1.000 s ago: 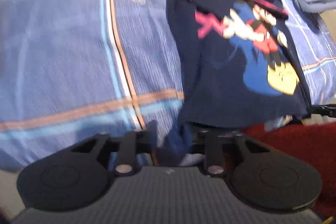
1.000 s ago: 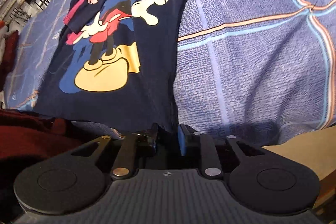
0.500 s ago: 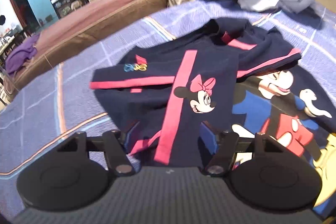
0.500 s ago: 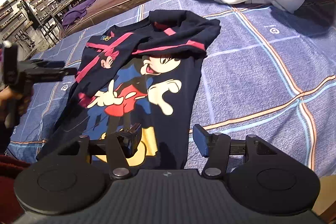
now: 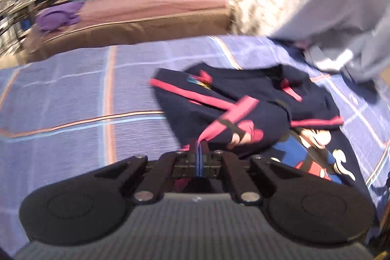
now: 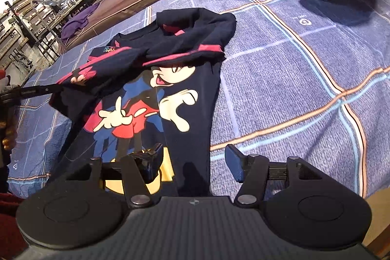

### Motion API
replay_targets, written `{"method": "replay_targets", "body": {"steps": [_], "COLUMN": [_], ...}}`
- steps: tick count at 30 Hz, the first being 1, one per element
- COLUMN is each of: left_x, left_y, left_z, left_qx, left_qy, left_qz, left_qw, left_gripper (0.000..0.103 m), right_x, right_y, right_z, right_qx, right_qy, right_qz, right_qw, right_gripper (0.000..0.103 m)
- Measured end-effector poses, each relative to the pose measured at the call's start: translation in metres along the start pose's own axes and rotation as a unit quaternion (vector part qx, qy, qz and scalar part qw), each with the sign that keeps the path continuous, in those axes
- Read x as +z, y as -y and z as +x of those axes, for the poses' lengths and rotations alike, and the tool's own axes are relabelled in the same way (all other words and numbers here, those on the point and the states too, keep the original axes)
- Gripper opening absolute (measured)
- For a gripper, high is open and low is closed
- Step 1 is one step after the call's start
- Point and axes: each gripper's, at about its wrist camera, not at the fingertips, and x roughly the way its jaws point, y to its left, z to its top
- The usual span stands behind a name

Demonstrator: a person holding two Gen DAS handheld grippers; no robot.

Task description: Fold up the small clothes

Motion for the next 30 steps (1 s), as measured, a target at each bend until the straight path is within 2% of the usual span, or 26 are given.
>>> {"method": "replay_targets", "body": {"steps": [4, 7, 9, 13, 15, 16, 18, 19, 20, 21, 23, 24, 26, 27, 28, 29, 30], "left_x": [-0.012, -0.022, -0.026, -0.029, -0.029, -0.029, -0.029, -0.031, -0.033, -0.035, -0.043, -0.048, -0.06, -0.064, -0.068, -0.07, -0.075], "left_y": [-0.048, -0.058, -0.065, -0.113, -0.145, -0.152, -0.16, -0.158, -0.15, -0.139, -0.111, -0.099, -0.068, -0.054, -0.036, -0.021, -0.004], "left_z": [-0.044, -0.067, -0.079, -0.104, -0.118, -0.123, -0.126, -0.125, -0.121, -0.114, -0.096, -0.087, -0.063, -0.054, -0.043, -0.034, -0.024], "left_qx": [0.029, 0.041, 0.068, 0.125, 0.162, 0.178, 0.174, 0.166, 0.153, 0.137, 0.12, 0.102, 0.051, 0.038, 0.029, 0.027, 0.029], "left_qy": [0.008, 0.014, 0.015, 0.032, 0.041, 0.041, 0.032, 0.029, 0.021, 0.01, -0.006, -0.016, -0.041, -0.048, -0.055, -0.057, -0.057], "left_qz": [-0.053, -0.044, -0.042, -0.11, -0.15, -0.152, -0.145, -0.144, -0.133, -0.115, -0.086, -0.081, -0.068, -0.057, -0.031, -0.005, 0.022], "left_qw": [0.9982, 0.9981, 0.9967, 0.9855, 0.9744, 0.9714, 0.9734, 0.9751, 0.979, 0.9838, 0.989, 0.9914, 0.9955, 0.9965, 0.9976, 0.998, 0.9977], "left_gripper": [0.001, 0.001, 0.001, 0.0, 0.0, 0.0, 0.003, 0.009, 0.027, 0.049, 0.059, 0.059, 0.059, 0.06, 0.061, 0.064, 0.066], "right_x": [0.017, 0.027, 0.033, 0.042, 0.044, 0.044, 0.045, 0.043, 0.042, 0.044, 0.05, 0.05, 0.045, 0.041, 0.036, 0.035, 0.036], "right_y": [-0.022, -0.041, -0.056, -0.092, -0.113, -0.122, -0.143, -0.152, -0.161, -0.167, -0.169, -0.172, -0.178, -0.181, -0.182, -0.181, -0.18], "right_z": [0.014, 0.03, 0.042, 0.063, 0.075, 0.082, 0.105, 0.119, 0.135, 0.151, 0.174, 0.181, 0.189, 0.189, 0.19, 0.191, 0.19], "right_qx": [0.023, 0.044, 0.066, 0.104, 0.113, 0.116, 0.106, 0.075, 0.044, 0.027, 0.028, 0.03, 0.017, 0.004, -0.008, -0.022, -0.029], "right_qy": [0.015, 0.02, 0.023, 0.038, 0.048, 0.055, 0.061, 0.061, 0.058, 0.044, 0.017, 0.011, 0.02, 0.025, 0.026, 0.027, 0.025], "right_qz": [-0.049, -0.077, -0.095, -0.169, -0.232, -0.268, -0.363, -0.41, -0.448, -0.472, -0.477, -0.481, -0.503, -0.515, -0.522, -0.521, -0.508], "right_qw": [0.998, 0.996, 0.993, 0.979, 0.965, 0.955, 0.924, 0.907, 0.891, 0.88, 0.878, 0.876, 0.864, 0.857, 0.852, 0.853, 0.861], "right_gripper": [0.1, 0.101, 0.101, 0.101, 0.101, 0.101, 0.1, 0.099, 0.099, 0.098, 0.085, 0.084, 0.08, 0.077, 0.064, 0.03, 0.017]}}
